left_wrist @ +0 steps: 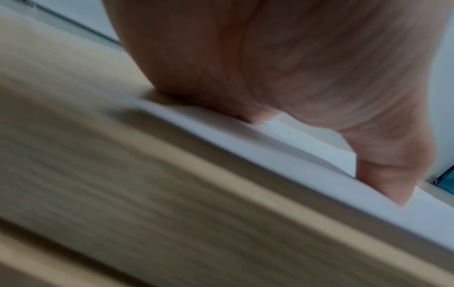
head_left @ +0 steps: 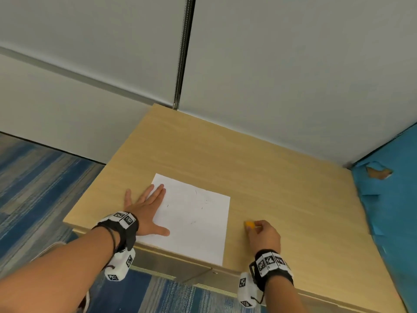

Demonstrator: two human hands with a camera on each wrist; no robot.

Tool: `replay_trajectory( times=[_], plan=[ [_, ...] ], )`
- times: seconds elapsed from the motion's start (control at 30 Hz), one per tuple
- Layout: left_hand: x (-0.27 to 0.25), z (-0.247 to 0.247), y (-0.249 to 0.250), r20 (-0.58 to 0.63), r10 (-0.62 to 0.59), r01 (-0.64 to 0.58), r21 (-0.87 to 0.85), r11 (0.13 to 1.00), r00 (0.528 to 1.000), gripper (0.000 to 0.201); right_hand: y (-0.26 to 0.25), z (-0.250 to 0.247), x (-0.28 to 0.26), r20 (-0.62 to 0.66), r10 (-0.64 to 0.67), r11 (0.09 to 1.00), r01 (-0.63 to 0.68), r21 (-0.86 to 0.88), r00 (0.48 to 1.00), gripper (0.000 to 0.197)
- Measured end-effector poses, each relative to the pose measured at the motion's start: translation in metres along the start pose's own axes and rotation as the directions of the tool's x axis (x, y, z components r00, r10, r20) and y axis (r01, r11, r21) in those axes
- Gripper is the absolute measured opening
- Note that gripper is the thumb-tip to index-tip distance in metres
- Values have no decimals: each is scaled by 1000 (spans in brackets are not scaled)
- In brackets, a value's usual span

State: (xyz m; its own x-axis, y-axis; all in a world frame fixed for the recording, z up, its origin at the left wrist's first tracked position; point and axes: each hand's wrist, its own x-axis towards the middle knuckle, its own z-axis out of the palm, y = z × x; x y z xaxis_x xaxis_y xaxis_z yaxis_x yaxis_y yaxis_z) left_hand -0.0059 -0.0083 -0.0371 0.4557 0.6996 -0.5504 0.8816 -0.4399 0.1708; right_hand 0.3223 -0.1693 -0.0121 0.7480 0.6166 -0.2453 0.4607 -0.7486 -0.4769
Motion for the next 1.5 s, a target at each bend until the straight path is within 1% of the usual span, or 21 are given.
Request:
replay_trajectory(
  times=[0.07,0.13,0.23,0.3,0.33,0.4,0.47,0.53,0.6,0.7,0.87,1.03,1.2,1.3,1.4,1.5],
  plan=[
    [-2,-3,0,5,8,-8,-15,1000,1000,139,-3,1,-9,-41,-53,992,48,-116,998,40],
    [-3,-5,0,14,16,-15,-32,999,1000,140,-12,4,-21,-50,-132,978,122,-171,990,37],
    [-6,-2,-1,16,17,-16,-36,999,1000,148,-28,18,-39,63,-241,947,249,-203,968,36],
    [-10,3,-1,11,20,-20,-36,999,1000,142,-36,30,-50,150,-270,915,302,-268,951,44],
    [-12,6,-1,5,21,-21,-38,999,1000,138,-38,35,-55,169,-261,908,301,-291,951,49],
    [-16,10,-1,-9,18,-19,-32,999,1000,133,-43,42,-61,180,-218,921,264,-288,959,56],
    [-20,13,-1,-26,13,-14,-24,1000,1000,131,-46,46,-64,192,-199,944,241,-226,961,58],
    [-24,16,-3,-42,17,-17,-2,1000,999,131,-47,50,-65,189,-175,977,194,-89,966,57],
    [-27,19,-6,-49,28,-26,26,999,998,134,-45,52,-63,155,-126,991,118,65,980,55],
    [-32,22,-13,-42,45,-42,69,997,998,138,-40,55,-58,134,-62,979,34,200,989,52],
    [-42,21,-24,-17,66,-64,78,995,998,137,-40,59,-55,190,28,928,-96,359,981,39],
    [-45,19,-28,-16,51,-51,37,998,999,124,-41,63,-50,268,38,903,-148,403,963,31],
    [-50,19,-34,-10,72,-71,70,995,997,131,-36,69,-48,314,54,873,-198,446,948,26],
    [-56,20,-35,14,70,-71,88,994,997,126,-35,70,-47,306,44,861,-191,471,951,22],
    [-57,22,-37,-1,72,-72,70,995,997,118,-34,71,-47,307,19,862,-171,477,951,16],
    [-58,23,-41,-40,101,-100,19,995,994,123,-33,69,-48,318,-8,863,-154,481,948,13]
  ],
)
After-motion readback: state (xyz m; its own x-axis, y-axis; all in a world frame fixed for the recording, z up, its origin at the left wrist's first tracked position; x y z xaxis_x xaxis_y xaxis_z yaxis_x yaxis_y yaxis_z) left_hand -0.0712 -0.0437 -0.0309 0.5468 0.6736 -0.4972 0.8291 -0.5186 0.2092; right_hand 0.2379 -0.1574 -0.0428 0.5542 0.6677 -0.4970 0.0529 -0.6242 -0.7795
